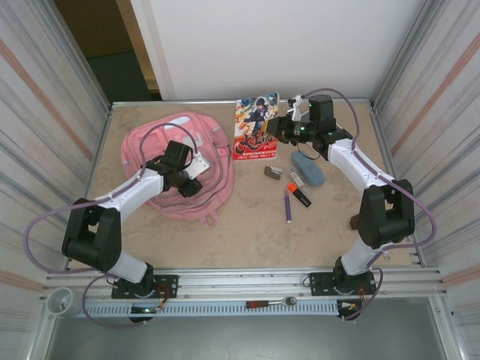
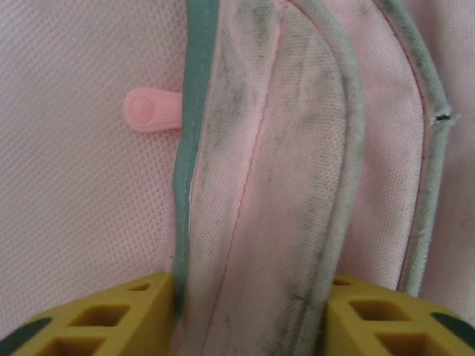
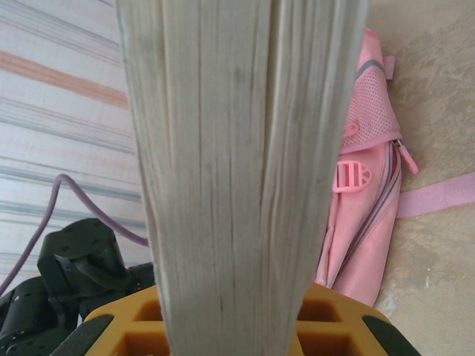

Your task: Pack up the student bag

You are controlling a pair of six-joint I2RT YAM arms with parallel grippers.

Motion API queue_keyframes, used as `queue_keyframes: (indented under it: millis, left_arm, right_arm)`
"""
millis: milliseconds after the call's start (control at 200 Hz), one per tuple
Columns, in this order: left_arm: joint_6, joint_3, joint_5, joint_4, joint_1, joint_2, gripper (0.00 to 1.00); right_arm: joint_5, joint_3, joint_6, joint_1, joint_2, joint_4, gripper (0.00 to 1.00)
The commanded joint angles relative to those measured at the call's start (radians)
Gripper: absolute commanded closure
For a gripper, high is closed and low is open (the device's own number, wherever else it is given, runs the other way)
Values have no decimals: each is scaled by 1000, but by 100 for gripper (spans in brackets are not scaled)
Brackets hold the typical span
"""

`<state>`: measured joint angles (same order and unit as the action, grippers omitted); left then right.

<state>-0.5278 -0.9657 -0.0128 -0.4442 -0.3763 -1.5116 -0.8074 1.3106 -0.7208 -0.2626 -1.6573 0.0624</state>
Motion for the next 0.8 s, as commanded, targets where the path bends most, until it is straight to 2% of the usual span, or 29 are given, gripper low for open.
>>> queue_keyframes:
  millis: [0,95,311,486,656,792]
  left_arm:
    - [-7,-39,38,-19,-17,-23,65]
    - [43,-67,-3,-24,-20,-20,77]
    - [243,-142,-217,2,-28,30,100]
    - [324,-173,-260,39,1,104,100]
    - [387,-158,-492,113,130,202,100]
    - [517,-152,-661,229,229,247,100]
  right_arm:
    - [-27,24,33,-7,-2,-35,100]
    - [-11,30,58,-5,2,2,100]
    - [49,10,90,4,21,73,99]
    - [44,-42,56,10,45,80,99]
    - [108,-154,7,-6,115,37,97]
    - [200,-235,-52,-63,153,-35,97]
